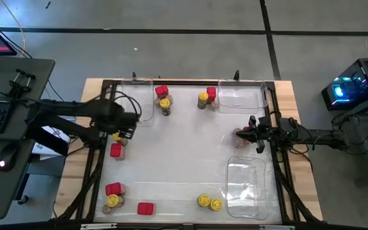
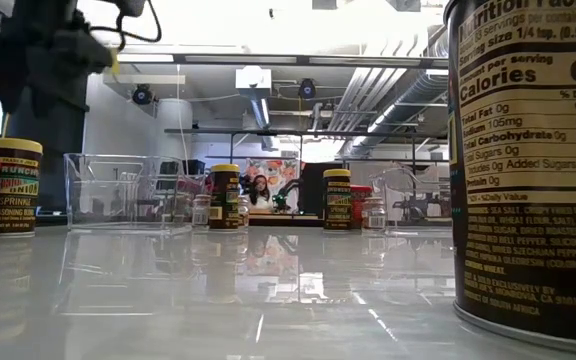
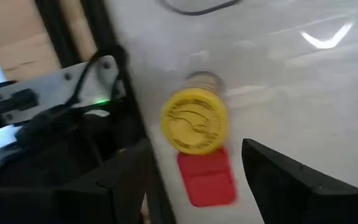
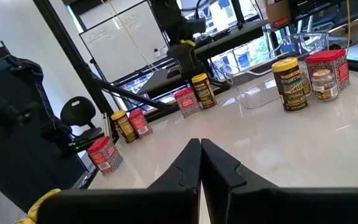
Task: Sort spices by type
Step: Put the yellow seasoning bottle into the top left transparent bin
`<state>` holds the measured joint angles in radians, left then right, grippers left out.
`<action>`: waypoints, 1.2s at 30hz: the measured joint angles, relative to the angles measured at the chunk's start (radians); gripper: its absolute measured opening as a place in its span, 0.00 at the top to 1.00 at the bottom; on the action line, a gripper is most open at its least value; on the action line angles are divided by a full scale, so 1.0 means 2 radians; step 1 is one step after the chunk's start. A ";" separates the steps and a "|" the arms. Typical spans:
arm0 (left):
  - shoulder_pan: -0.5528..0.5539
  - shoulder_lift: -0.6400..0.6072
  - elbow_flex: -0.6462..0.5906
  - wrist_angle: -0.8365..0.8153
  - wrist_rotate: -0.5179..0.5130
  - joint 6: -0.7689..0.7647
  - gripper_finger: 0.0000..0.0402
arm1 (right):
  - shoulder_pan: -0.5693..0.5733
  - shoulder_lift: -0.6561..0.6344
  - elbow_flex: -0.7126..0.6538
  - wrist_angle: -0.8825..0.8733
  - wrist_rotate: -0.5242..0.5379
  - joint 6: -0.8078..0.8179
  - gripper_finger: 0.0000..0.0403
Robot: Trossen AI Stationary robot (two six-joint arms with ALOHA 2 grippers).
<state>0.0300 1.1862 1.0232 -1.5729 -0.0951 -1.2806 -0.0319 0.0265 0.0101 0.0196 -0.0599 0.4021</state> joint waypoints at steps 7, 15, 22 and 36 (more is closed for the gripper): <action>0.000 0.000 -0.040 0.030 -0.008 0.002 0.41 | 0.000 0.000 0.000 0.000 0.000 0.000 1.00; 0.014 0.000 -0.062 0.071 -0.002 0.008 0.41 | 0.000 0.000 0.000 0.000 0.000 0.000 1.00; 0.015 -0.001 -0.076 0.073 -0.003 -0.012 0.41 | 0.000 0.000 0.000 0.000 0.000 0.000 1.00; 0.014 -0.001 -0.086 0.107 0.026 -0.038 0.41 | 0.000 0.000 0.000 0.000 0.000 0.000 1.00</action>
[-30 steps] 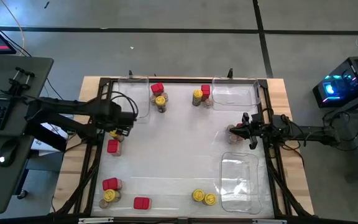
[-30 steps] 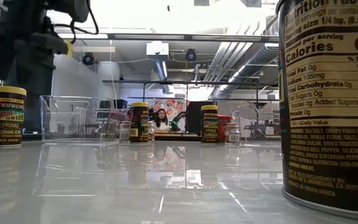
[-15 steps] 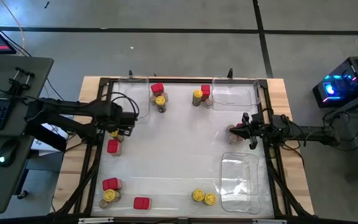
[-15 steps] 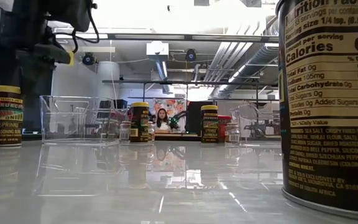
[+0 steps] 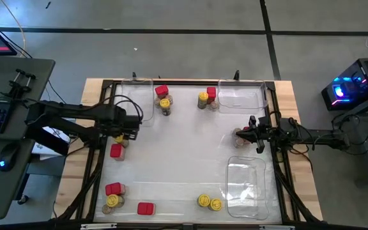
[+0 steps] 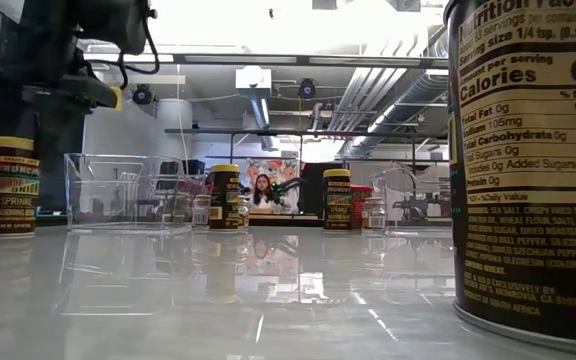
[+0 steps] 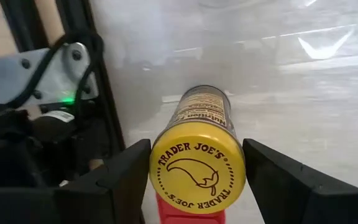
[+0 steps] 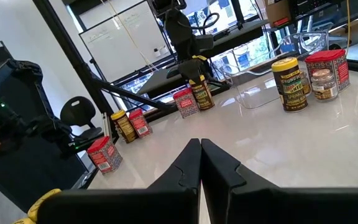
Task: Sort spices by type
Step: Put the yellow seasoning bottle into the top left transparent bin
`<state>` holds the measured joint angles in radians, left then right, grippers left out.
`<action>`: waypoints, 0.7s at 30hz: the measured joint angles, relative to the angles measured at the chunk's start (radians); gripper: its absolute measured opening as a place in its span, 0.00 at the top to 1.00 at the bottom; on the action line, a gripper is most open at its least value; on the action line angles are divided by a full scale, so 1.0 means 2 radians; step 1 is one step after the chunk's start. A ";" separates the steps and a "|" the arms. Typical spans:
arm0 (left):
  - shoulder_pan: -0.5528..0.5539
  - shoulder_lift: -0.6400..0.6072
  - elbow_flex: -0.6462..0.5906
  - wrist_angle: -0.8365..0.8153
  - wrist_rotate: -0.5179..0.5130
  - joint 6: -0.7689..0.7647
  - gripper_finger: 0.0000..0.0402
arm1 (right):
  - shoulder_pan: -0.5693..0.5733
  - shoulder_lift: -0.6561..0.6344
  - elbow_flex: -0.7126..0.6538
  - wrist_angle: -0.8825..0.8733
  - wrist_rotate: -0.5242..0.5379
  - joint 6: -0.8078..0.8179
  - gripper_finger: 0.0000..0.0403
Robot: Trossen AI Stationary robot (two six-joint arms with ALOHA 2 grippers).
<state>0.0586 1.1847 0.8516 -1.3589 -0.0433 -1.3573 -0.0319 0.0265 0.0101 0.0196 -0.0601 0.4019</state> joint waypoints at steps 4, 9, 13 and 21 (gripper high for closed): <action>0.000 0.000 0.000 0.017 0.004 -0.002 0.41 | 0.000 0.000 0.000 0.000 0.000 0.000 1.00; 0.000 0.000 0.000 0.061 -0.005 -0.006 0.41 | 0.000 0.000 0.000 0.000 0.000 0.000 1.00; 0.000 0.001 0.000 0.114 -0.009 -0.005 0.41 | 0.000 0.000 0.000 0.000 0.000 0.000 1.00; -0.001 0.001 0.000 0.119 -0.009 -0.001 0.41 | 0.000 0.000 0.000 0.000 0.000 0.000 1.00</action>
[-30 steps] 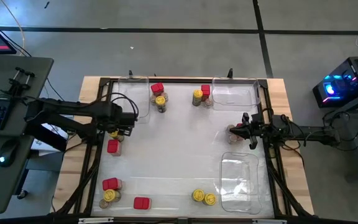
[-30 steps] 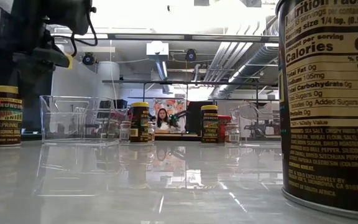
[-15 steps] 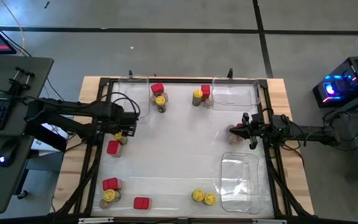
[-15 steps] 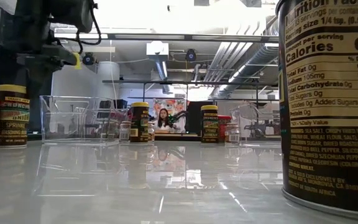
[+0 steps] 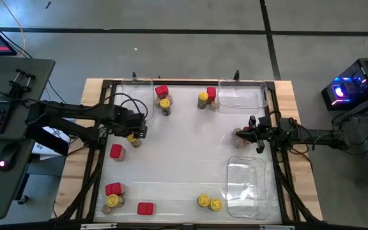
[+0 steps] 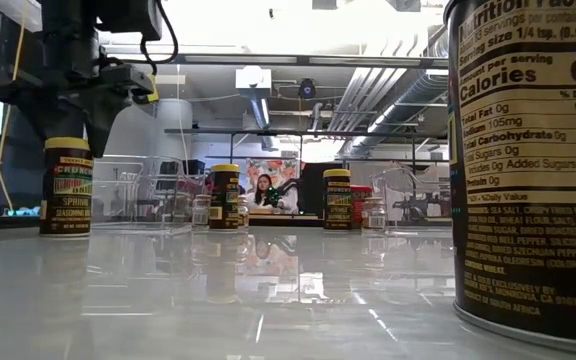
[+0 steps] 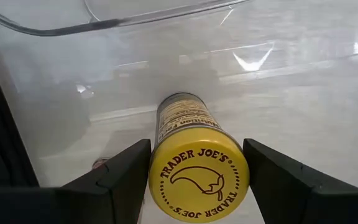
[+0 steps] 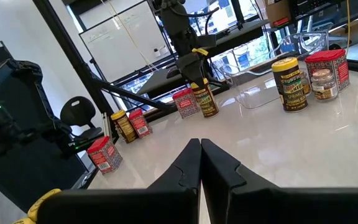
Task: Sort spices by type
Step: Put the yellow seasoning bottle into the top left transparent bin
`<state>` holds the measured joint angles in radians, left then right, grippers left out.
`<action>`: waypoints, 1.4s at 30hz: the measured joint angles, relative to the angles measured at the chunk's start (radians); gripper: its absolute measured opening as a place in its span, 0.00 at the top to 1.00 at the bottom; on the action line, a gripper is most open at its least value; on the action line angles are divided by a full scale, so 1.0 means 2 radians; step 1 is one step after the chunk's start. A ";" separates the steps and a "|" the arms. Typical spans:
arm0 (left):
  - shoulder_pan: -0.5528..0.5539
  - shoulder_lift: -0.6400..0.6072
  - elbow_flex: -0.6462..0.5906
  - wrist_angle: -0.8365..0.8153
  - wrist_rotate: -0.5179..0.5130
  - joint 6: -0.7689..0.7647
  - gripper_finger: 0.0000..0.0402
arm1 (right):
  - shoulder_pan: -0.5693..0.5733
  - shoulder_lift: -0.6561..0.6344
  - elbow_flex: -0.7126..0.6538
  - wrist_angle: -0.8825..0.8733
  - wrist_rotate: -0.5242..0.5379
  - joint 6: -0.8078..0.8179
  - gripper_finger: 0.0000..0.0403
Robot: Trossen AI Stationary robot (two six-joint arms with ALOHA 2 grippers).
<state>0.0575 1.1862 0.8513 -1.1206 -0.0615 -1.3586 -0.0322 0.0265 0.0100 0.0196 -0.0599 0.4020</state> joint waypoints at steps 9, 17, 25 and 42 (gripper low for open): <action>-0.029 0.001 0.000 -0.001 0.005 0.008 0.41 | 0.000 0.000 0.000 0.000 0.000 0.000 1.00; -0.042 0.016 -0.010 0.013 0.022 0.015 0.41 | 0.000 0.000 0.000 0.000 0.000 0.000 1.00; -0.043 0.018 -0.010 0.012 0.047 0.044 0.52 | 0.000 0.000 0.000 0.000 0.000 0.000 1.00; 0.120 0.031 0.350 -0.060 -0.085 0.369 0.63 | 0.000 0.000 0.000 0.000 0.000 0.000 1.00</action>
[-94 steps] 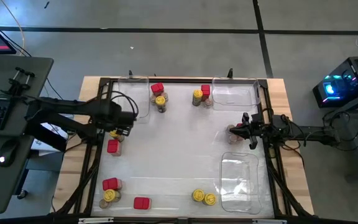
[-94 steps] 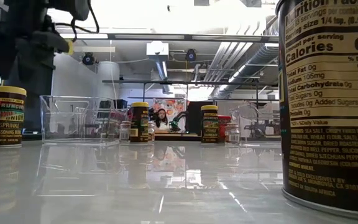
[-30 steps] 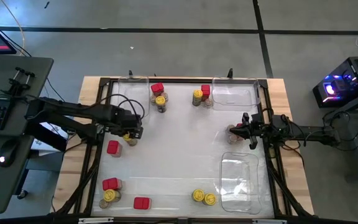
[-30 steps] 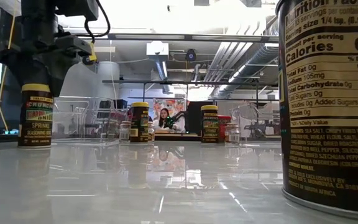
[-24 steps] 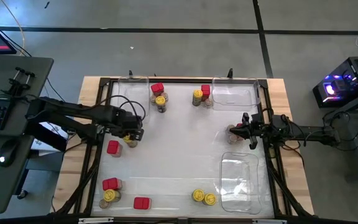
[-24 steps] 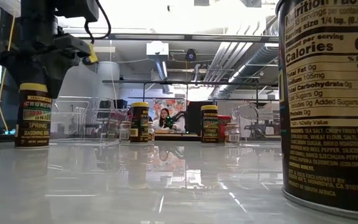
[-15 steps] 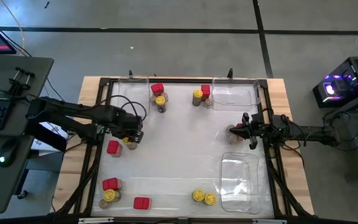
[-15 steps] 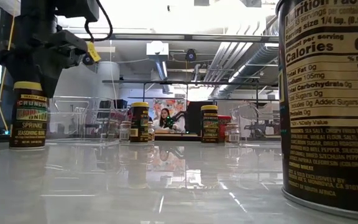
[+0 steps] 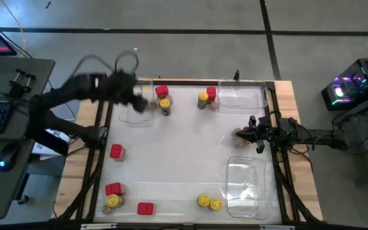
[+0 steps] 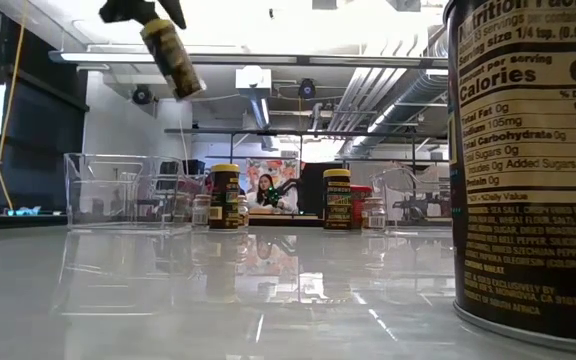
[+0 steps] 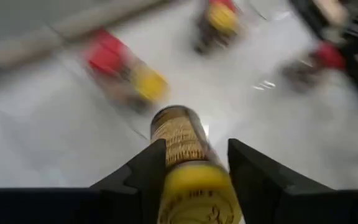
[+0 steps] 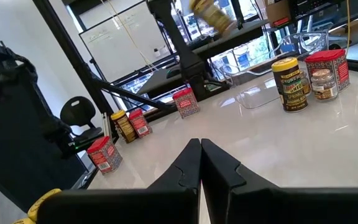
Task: Sort spices by type
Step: Put the yellow seasoning bottle into the top left transparent bin
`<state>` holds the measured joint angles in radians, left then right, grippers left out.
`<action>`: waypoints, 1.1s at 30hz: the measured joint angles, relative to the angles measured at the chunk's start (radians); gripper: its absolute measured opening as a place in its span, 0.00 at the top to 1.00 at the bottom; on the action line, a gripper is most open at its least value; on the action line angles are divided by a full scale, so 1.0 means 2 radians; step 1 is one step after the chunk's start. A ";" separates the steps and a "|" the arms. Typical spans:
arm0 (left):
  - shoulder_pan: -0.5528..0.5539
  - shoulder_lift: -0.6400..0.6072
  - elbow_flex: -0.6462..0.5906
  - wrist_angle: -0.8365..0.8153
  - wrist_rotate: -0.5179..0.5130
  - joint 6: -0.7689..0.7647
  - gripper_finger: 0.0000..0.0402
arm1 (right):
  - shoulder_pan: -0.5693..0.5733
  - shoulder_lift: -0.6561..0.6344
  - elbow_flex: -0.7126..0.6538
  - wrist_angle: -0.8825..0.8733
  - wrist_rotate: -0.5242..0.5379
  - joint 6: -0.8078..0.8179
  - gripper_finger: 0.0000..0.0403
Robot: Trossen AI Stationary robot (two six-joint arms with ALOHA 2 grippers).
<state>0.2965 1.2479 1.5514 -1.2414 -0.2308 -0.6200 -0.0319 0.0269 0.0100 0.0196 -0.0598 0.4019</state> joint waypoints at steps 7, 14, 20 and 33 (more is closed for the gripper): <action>0.202 0.122 0.102 -0.116 0.021 0.222 0.80 | 0.000 0.000 0.000 0.000 0.000 0.000 1.00; 0.274 0.217 0.104 -0.119 0.012 0.338 0.90 | 0.000 0.000 0.000 0.000 0.000 0.000 1.00; 0.276 0.226 0.105 -0.096 0.044 0.336 0.94 | 0.000 0.000 0.000 0.000 0.000 0.000 1.00; 0.252 0.142 -0.033 0.008 0.024 0.184 0.70 | 0.000 0.000 0.000 0.000 0.000 0.000 1.00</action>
<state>0.8015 1.5314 1.4852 -1.2250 -0.1829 -0.2529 -0.0320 0.0269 0.0100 0.0196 -0.0598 0.4019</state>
